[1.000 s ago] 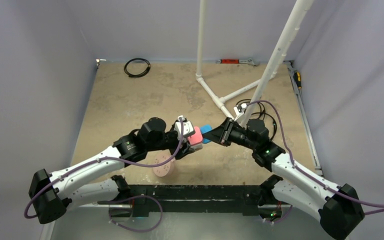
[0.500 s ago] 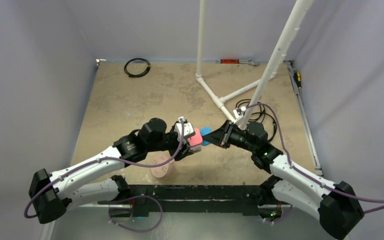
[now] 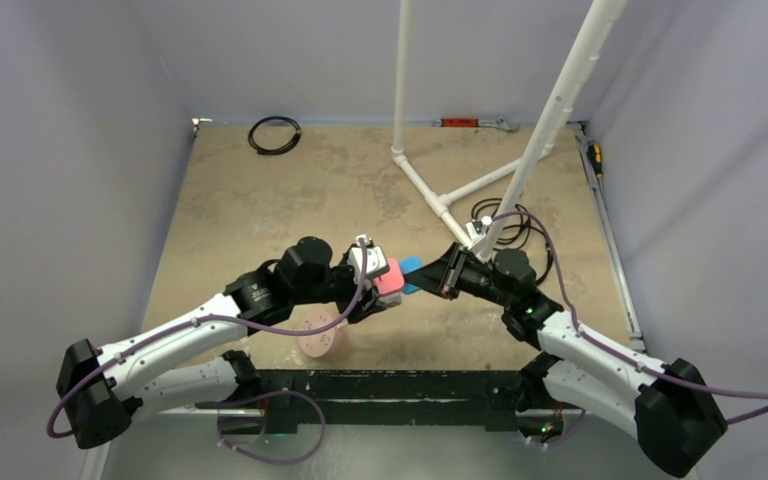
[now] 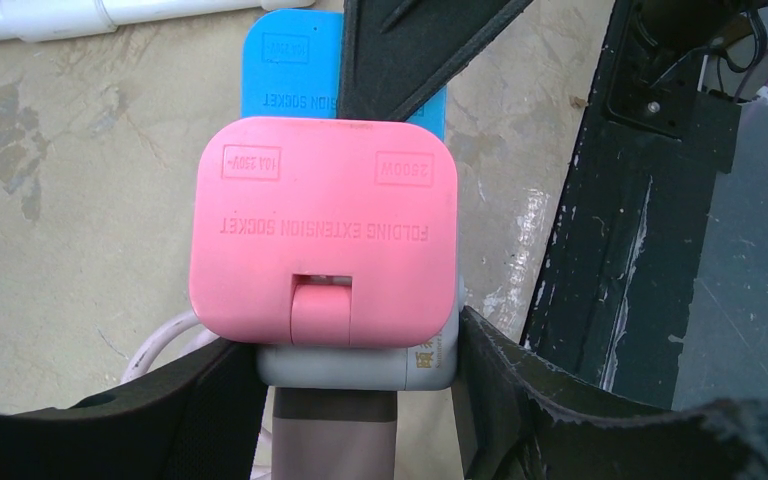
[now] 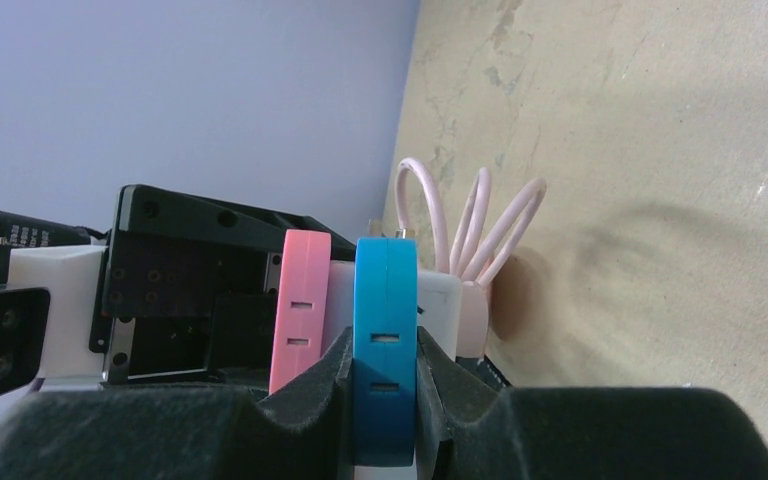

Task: Pull the plug off the socket
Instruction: Remove the plug from the socket.

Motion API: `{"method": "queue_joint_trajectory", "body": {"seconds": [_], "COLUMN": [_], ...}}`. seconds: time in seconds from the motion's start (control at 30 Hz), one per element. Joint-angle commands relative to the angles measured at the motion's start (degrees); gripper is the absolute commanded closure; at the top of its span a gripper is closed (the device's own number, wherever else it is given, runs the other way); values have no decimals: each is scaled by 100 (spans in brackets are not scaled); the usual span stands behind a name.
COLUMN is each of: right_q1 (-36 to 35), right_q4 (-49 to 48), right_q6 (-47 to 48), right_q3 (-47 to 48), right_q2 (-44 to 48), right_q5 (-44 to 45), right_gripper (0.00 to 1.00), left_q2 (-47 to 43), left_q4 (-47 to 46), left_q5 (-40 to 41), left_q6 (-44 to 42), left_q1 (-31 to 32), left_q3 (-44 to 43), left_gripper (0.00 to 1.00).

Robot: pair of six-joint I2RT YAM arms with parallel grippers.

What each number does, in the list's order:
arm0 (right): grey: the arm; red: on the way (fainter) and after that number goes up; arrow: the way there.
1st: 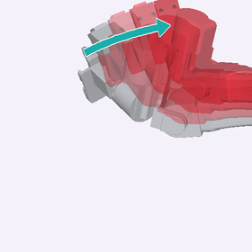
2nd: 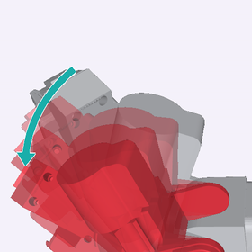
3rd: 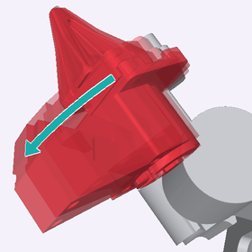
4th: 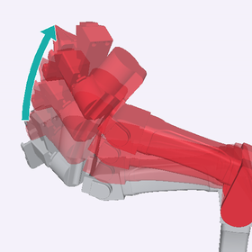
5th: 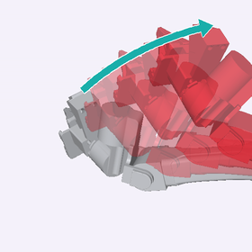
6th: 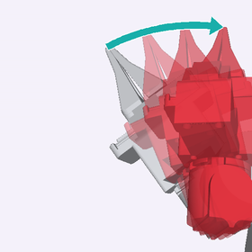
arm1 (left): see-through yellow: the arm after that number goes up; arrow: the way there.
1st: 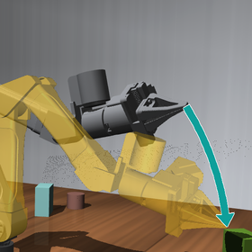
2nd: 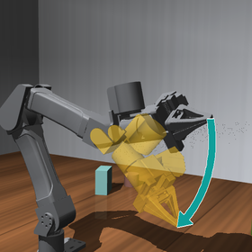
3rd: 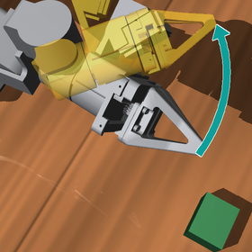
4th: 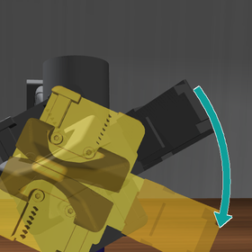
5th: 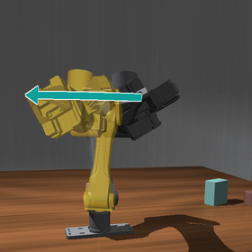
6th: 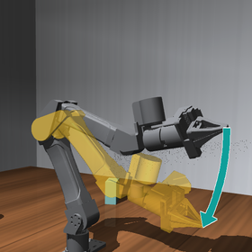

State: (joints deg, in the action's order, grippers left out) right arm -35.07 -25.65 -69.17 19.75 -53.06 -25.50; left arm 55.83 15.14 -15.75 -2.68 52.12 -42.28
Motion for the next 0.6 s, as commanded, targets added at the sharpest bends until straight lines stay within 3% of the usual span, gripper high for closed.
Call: {"method": "queue_joint_trajectory", "body": {"seconds": [0.0, 0.57], "right_q1": [161, 163], "right_q4": [-64, 601], "right_q6": [10, 245], "right_q3": [239, 720], "right_q2": [216, 608], "right_q5": [223, 377], "right_gripper": [100, 100], "left_q2": [-163, 80], "left_q4": [-173, -74], "left_q5": [107, 402], "left_q6": [7, -57], "left_q1": [-43, 18], "left_q3": [-94, -140], "left_gripper": [100, 100]}}
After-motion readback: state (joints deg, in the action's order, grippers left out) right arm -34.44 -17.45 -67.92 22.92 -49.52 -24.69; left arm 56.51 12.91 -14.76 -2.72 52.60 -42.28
